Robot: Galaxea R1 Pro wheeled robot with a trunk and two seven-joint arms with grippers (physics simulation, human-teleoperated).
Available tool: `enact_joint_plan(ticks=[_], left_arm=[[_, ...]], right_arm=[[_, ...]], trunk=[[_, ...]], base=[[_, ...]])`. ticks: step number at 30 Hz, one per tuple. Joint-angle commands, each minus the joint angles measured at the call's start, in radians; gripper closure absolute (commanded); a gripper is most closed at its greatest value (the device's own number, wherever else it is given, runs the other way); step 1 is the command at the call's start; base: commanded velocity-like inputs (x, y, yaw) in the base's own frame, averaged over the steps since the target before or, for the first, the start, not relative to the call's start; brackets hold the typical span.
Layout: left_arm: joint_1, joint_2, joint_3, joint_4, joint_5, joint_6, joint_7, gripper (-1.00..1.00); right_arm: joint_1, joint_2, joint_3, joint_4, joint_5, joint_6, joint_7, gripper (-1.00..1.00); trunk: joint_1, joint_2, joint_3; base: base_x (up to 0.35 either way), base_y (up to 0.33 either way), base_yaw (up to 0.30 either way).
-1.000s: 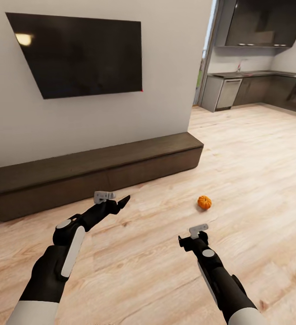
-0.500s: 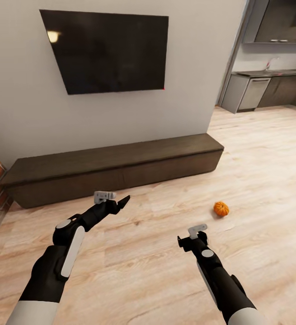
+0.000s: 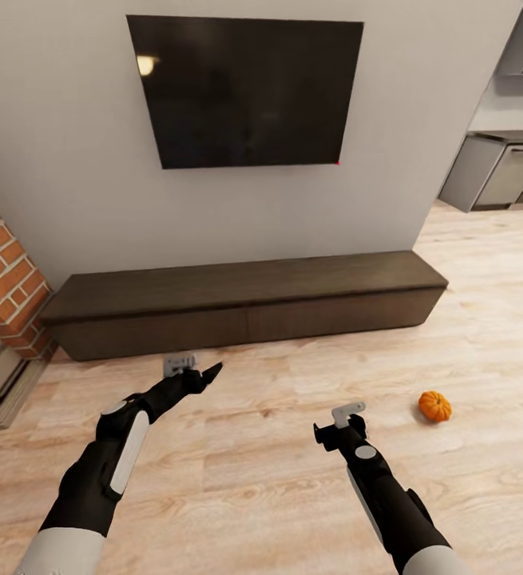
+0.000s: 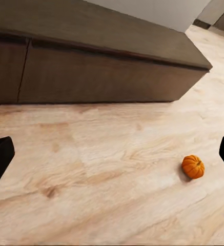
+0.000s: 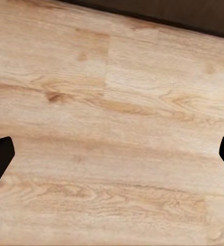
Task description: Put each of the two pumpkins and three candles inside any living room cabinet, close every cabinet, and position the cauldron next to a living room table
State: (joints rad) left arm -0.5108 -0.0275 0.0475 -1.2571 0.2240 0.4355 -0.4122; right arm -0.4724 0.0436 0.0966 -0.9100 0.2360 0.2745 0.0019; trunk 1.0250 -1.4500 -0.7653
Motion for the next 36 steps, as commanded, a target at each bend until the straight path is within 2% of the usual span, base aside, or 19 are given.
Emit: enact_joint_plan(ticks=[1,3,4,5,7,10,12,15,16,17,18,20,26,29,31,33,35,36], left_arm=[[0.000,0.000,0.026,0.042,0.000,-0.013,0.001,-1.00],[0.000,0.007,0.091,0.130,-0.003,-0.046,0.003,-1.00],[0.000,0.012,0.100,0.147,-0.003,-0.050,0.003,-1.00],[0.000,0.022,0.116,0.207,-0.004,-0.058,0.004,-1.00],[0.000,0.033,0.128,0.305,-0.006,-0.064,0.004,-1.00],[0.000,0.048,0.134,0.407,-0.006,-0.067,0.004,-1.00],[0.000,0.053,0.134,0.449,-0.007,-0.067,0.005,-1.00],[0.000,0.059,0.133,0.560,-0.009,-0.071,0.005,-1.00],[0.000,0.069,0.132,0.634,-0.011,-0.094,0.006,-1.00],[0.000,0.072,0.131,0.658,-0.011,-0.106,0.006,-1.00],[0.000,0.080,0.131,0.760,-0.012,-0.170,0.006,-1.00],[0.000,0.083,0.129,0.885,-0.012,-0.246,0.006,-1.00],[0.000,0.076,0.121,1.091,-0.012,-0.323,0.006,-1.00],[0.001,0.070,0.120,1.154,-0.012,-0.376,0.006,-1.00],[0.001,0.067,0.120,1.233,-0.011,-0.446,0.006,-1.00],[0.002,0.064,0.120,1.276,-0.010,-0.474,0.006,-1.00],[0.007,0.051,0.120,1.300,-0.008,-0.487,0.006,-1.00],[0.009,0.043,0.120,1.305,-0.008,-0.489,0.006,-1.00]], right_arm=[[0.000,0.000,-0.001,0.002,0.000,0.000,-0.001,-1.00],[0.000,0.000,-0.004,0.006,-0.002,0.000,-0.003,-1.00],[0.000,-0.001,-0.004,0.007,-0.003,0.000,-0.003,-1.00],[0.001,-0.001,-0.005,0.013,-0.005,-0.001,-0.003,-1.00],[0.001,-0.001,-0.006,0.037,-0.006,-0.015,-0.003,-1.00],[0.001,-0.002,-0.006,0.099,-0.005,-0.034,-0.004,-1.00],[0.001,-0.004,-0.007,0.139,-0.004,-0.042,-0.005,-1.00],[0.001,-0.007,-0.010,0.203,-0.005,-0.083,-0.005,-1.00],[0.002,-0.004,-0.009,0.230,-0.006,-0.109,-0.005,-1.00],[0.003,-0.003,-0.008,0.239,-0.006,-0.116,-0.005,-1.00],[0.005,-0.001,-0.007,0.299,-0.006,-0.140,-0.006,-1.00],[0.007,-0.004,-0.008,0.401,-0.002,-0.177,-0.006,-1.00],[0.010,-0.007,-0.008,0.558,-0.006,-0.309,-0.005,-1.00],[0.010,-0.007,-0.008,0.619,-0.006,-0.336,-0.005,-1.00],[0.011,-0.008,-0.008,0.682,-0.005,-0.353,-0.005,-1.00],[0.013,-0.007,-0.008,0.725,-0.005,-0.367,-0.005,-1.00],[0.015,-0.009,-0.008,0.773,-0.006,-0.422,-0.005,-1.00],[0.016,-0.010,-0.008,0.801,-0.006,-0.481,-0.005,-1.00]], trunk=[[0.000,0.000,0.000],[0.000,0.000,0.000],[0.000,0.000,0.000],[0.000,0.000,0.000],[0.000,0.000,0.000],[0.000,0.000,0.000],[0.000,0.000,0.000],[0.000,0.000,0.000],[0.000,0.000,0.000],[0.000,0.000,0.000],[0.000,0.000,0.000],[0.000,0.000,0.000],[0.000,0.000,0.000],[0.000,0.000,0.000],[0.000,0.000,0.000],[0.000,0.000,0.000],[0.000,0.000,0.000],[0.000,0.000,0.000]], base=[[0.080,0.000,0.087],[0.039,0.000,0.042],[0.021,0.000,0.023],[0.011,0.000,0.012],[0.005,0.000,0.005],[0.001,0.000,0.001],[0.000,0.000,0.000],[0.000,0.000,0.000],[0.000,0.000,0.000],[0.000,0.000,0.000],[0.000,0.000,0.000],[0.000,0.000,0.000],[0.000,0.000,0.000],[0.000,0.000,0.000],[0.000,0.000,0.000],[0.000,0.000,0.068],[0.000,0.000,0.210],[0.000,0.000,0.255]])
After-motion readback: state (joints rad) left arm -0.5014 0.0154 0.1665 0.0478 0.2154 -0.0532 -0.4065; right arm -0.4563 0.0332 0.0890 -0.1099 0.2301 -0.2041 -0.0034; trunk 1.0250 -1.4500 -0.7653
